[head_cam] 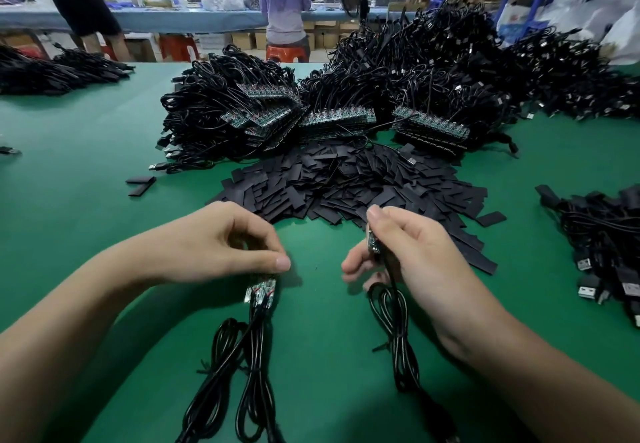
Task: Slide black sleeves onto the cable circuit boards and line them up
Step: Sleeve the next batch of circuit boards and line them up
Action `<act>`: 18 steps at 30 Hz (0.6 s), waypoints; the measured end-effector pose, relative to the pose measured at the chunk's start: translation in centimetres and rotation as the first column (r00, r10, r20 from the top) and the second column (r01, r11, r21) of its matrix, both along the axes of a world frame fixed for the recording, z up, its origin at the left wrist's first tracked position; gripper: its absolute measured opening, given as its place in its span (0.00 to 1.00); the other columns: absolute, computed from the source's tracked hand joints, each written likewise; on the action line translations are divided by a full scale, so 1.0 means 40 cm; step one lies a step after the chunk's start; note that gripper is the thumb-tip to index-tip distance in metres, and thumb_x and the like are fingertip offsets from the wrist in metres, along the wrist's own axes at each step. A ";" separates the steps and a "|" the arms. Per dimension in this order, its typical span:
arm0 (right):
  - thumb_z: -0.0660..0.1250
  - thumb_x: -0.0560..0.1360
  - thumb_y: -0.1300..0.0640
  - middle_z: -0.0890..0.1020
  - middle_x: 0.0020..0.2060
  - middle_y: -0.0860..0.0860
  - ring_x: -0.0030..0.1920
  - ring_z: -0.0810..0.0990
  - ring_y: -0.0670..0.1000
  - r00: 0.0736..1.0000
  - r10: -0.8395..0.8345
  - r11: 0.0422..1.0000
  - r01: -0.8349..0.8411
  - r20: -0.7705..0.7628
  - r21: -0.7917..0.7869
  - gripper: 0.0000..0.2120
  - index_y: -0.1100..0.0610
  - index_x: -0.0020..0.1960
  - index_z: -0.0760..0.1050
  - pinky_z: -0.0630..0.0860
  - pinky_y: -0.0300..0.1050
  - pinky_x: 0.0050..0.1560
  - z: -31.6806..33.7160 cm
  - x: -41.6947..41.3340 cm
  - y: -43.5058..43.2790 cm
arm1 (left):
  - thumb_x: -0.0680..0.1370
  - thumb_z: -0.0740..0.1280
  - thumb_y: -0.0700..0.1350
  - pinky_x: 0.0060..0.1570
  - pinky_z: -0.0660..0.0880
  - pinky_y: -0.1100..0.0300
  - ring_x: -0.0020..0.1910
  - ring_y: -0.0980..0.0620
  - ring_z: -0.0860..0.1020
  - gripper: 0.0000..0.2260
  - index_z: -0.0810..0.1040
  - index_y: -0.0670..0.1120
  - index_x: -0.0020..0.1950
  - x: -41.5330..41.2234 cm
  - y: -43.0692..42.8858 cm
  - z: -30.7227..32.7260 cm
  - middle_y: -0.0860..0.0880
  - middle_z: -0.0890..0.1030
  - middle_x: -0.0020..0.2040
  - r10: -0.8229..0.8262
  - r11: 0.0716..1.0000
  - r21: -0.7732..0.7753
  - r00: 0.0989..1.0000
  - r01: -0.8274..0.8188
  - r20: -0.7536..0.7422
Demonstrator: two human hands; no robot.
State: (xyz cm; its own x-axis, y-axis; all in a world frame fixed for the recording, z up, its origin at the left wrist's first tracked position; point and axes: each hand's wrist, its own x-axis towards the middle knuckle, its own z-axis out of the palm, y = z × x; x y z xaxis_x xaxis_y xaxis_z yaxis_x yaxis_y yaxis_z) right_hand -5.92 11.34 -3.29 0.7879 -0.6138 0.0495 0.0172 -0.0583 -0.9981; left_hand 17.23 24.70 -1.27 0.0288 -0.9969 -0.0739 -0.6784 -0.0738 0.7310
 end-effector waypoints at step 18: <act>0.63 0.77 0.47 0.64 0.28 0.45 0.36 0.63 0.51 0.989 -0.114 0.990 0.105 -0.099 -0.092 0.15 0.61 0.47 0.75 0.62 0.49 0.41 -0.010 0.015 -0.014 | 0.76 0.75 0.52 0.56 0.72 0.60 0.53 0.58 0.74 0.07 0.85 0.54 0.53 -0.017 -0.245 -0.014 0.56 0.78 0.53 0.058 0.967 -0.232 0.801 0.102 0.596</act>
